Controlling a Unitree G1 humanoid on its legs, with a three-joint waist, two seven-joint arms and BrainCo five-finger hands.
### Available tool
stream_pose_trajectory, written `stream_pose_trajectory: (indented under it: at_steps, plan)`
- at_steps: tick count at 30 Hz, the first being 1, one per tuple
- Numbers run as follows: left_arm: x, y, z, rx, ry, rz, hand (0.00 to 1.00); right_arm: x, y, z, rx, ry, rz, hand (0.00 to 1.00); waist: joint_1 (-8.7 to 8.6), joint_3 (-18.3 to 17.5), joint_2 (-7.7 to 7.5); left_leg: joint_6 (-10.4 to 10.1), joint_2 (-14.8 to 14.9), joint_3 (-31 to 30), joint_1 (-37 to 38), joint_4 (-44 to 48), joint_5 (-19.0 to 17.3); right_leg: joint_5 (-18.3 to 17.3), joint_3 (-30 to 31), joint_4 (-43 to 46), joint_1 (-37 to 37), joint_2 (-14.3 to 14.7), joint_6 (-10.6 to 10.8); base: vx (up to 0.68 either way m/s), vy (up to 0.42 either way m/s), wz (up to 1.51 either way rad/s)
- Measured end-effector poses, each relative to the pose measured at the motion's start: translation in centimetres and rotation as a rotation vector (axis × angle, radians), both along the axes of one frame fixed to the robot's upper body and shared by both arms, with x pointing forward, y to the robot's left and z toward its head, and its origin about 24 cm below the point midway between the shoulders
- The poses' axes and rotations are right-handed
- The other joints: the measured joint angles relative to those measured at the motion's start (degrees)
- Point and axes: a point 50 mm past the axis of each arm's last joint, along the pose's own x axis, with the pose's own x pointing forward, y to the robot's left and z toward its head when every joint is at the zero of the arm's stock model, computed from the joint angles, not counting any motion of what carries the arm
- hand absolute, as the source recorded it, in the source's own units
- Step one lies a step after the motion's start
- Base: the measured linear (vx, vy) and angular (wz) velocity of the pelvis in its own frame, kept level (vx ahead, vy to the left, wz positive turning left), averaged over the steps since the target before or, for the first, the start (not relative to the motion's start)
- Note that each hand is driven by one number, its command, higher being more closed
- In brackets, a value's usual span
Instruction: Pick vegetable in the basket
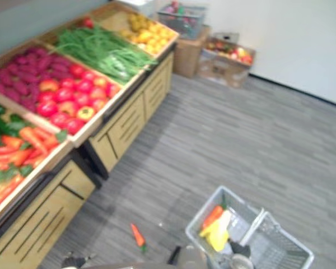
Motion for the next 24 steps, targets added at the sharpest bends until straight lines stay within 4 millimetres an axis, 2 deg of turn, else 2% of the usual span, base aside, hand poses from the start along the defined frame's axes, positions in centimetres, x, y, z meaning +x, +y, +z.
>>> stream_pose_trajectory:
  at_steps: [2,4,5,6,7,8,9,10,11,13,14,15,16,17,18,19,20,21,23,24]
  plan:
    - [0.8,-0.3,0.0,-0.006,-0.010,-0.006,0.00,-0.4,0.2,-0.3,0.016,0.028,-0.007,1.00,0.00,0.10,0.13,0.10,1.91,0.56,-0.29,3.46,0.72,-0.01,1.68,-8.45,2.20,3.29,0.00,-0.11,-0.247,-1.07]
    - [1.5,-1.5,-0.1,-0.034,-0.026,-0.015,0.00,-1.9,0.3,-0.6,0.024,0.073,-0.025,1.00,-0.73,0.36,0.55,-0.01,4.57,-1.64,-0.09,7.12,0.65,0.36,2.79,-13.84,5.74,5.59,0.11,-0.12,-0.150,-0.39]
    - [1.7,-1.8,-0.1,-0.041,-0.031,-0.019,0.00,-2.3,0.3,-0.7,0.027,0.082,-0.036,1.00,-1.10,0.34,1.10,0.02,5.25,-2.68,0.10,7.94,0.71,0.56,2.72,-14.53,6.74,6.10,0.02,-0.09,-0.065,-0.02]
    - [1.9,-2.1,-0.1,-0.048,-0.034,-0.026,0.00,-3.5,0.6,-1.0,0.035,0.111,-0.052,1.00,-1.78,0.34,1.52,-1.01,7.18,-3.86,1.19,11.03,1.82,0.58,3.21,-15.47,8.38,7.00,0.03,-0.06,-0.039,-0.10]
    - [1.6,-2.2,-0.2,-0.050,-0.024,-0.027,0.00,-3.9,0.7,-1.0,0.038,0.118,-0.055,1.00,-1.73,0.43,1.39,-1.29,8.20,-4.46,1.30,13.11,2.63,0.59,4.05,-15.76,8.93,7.31,0.03,-0.08,-0.049,-0.53]
    - [1.4,-2.3,-0.2,-0.053,-0.028,-0.004,0.00,-4.2,0.6,-1.0,0.032,0.121,-0.056,1.00,-1.60,0.88,1.04,-1.21,9.35,-10.01,0.51,17.45,5.43,1.06,6.78,-16.48,10.36,7.59,-0.18,-0.06,-0.022,-0.70]
    - [1.4,-2.3,-0.2,-0.050,-0.031,0.001,0.00,-4.1,0.7,-1.0,0.031,0.118,-0.052,1.00,-1.49,1.34,0.16,-1.78,8.75,-14.59,-0.90,18.37,5.04,1.11,7.90,-16.94,10.56,7.29,-0.16,-0.07,0.023,-1.03]
    - [1.9,-2.3,-0.1,-0.049,-0.054,0.013,0.00,-3.6,0.3,-0.8,0.018,0.100,-0.044,1.00,-1.19,1.73,0.13,-2.70,4.31,-25.47,-3.04,16.69,3.06,1.64,11.08,-16.86,10.68,6.43,0.09,-0.06,0.082,-1.25]
    - [2.0,-2.4,0.0,-0.052,-0.068,0.034,0.00,-3.1,0.0,-0.7,0.008,0.087,-0.038,1.00,-0.57,1.98,0.13,-2.76,-1.14,-35.64,-4.42,13.46,1.21,2.31,14.40,-17.15,10.62,5.74,0.71,-0.05,0.092,-1.38]
    - [1.9,-2.4,0.0,-0.042,-0.072,0.036,0.00,-3.0,-0.1,-0.6,0.004,0.080,-0.029,1.00,0.29,2.07,0.48,-2.59,-6.85,-45.97,-4.76,6.66,0.19,3.00,18.39,-18.29,10.98,5.33,1.78,-0.04,0.095,-1.15]
    - [1.9,-2.4,0.0,-0.038,-0.071,0.035,0.00,-3.1,-0.1,-0.6,0.003,0.082,-0.027,1.00,0.28,2.06,0.54,-2.62,-8.02,-48.42,-4.76,4.23,0.19,3.14,19.27,-18.49,11.03,5.31,2.05,-0.05,0.167,-0.92]
    - [2.1,-2.4,0.1,-0.028,-0.080,0.032,0.00,-3.2,0.0,-0.7,0.006,0.083,-0.030,1.00,0.25,2.17,0.95,-2.93,-9.96,-55.08,-5.37,-2.42,0.42,3.64,20.95,-19.19,10.89,5.38,2.88,-0.05,0.166,-0.68]
    - [2.1,-2.5,0.1,-0.026,-0.081,0.029,0.00,-3.3,-0.1,-0.7,0.004,0.085,-0.035,1.00,0.27,2.30,1.35,-2.83,-10.62,-58.58,-5.48,-6.32,0.66,3.96,22.02,-19.33,10.45,5.57,3.38,-0.04,0.189,-0.70]
    - [2.1,-2.5,0.1,-0.023,-0.081,0.022,0.00,-3.2,-0.2,-0.6,-0.001,0.079,-0.035,1.00,0.31,2.31,1.87,-3.10,-10.74,-60.39,-5.62,-8.56,1.00,4.30,22.95,-19.45,9.99,5.93,3.93,-0.02,0.200,-0.73]
    - [2.1,-2.5,0.1,-0.019,-0.077,0.012,0.00,-3.0,-0.6,-0.4,-0.016,0.064,-0.031,1.00,0.47,2.29,2.78,-5.03,-10.75,-62.14,-6.21,-10.07,2.14,5.11,24.44,-20.24,9.28,6.44,5.09,-0.01,0.265,-0.72]
    - [2.2,-2.4,0.2,-0.011,-0.076,-0.003,0.00,-2.7,-0.3,-0.4,-0.015,0.054,-0.018,1.00,0.66,1.76,3.16,-4.41,-12.39,-61.18,-6.93,-10.69,1.50,5.85,26.09,-22.49,9.25,5.50,6.09,0.00,0.267,-0.59]
    - [2.3,-2.3,0.2,-0.004,-0.076,-0.018,0.00,-2.8,-0.2,-0.4,-0.016,0.054,-0.013,1.00,0.72,1.62,2.62,-4.26,-13.18,-60.81,-7.29,-11.05,1.37,6.55,26.33,-23.59,9.28,4.75,6.73,0.08,0.297,-0.39]
    - [2.5,-2.1,0.3,0.014,-0.082,-0.044,0.00,-2.7,-0.1,-0.3,-0.016,0.047,-0.009,1.00,1.23,1.96,0.90,-3.82,-14.62,-59.49,-7.14,-11.51,1.13,7.61,27.41,-24.50,8.87,3.27,7.45,0.11,0.277,-0.22]
    - [2.8,-1.5,0.6,0.042,-0.085,-0.089,0.00,-2.4,-0.2,-0.3,-0.021,0.041,-0.010,1.00,1.22,1.91,0.35,-3.15,-16.58,-58.40,-7.04,-12.12,1.24,8.86,28.15,-24.76,8.28,1.42,8.39,0.12,0.242,-0.20]
    - [2.7,-1.5,0.5,0.049,-0.075,-0.117,0.00,-2.1,-0.2,-0.2,-0.025,0.036,-0.007,1.00,1.25,1.85,0.33,-2.09,-17.33,-57.62,-6.91,-12.12,0.97,9.13,29.10,-24.90,8.03,0.76,8.78,0.15,0.187,-0.27]
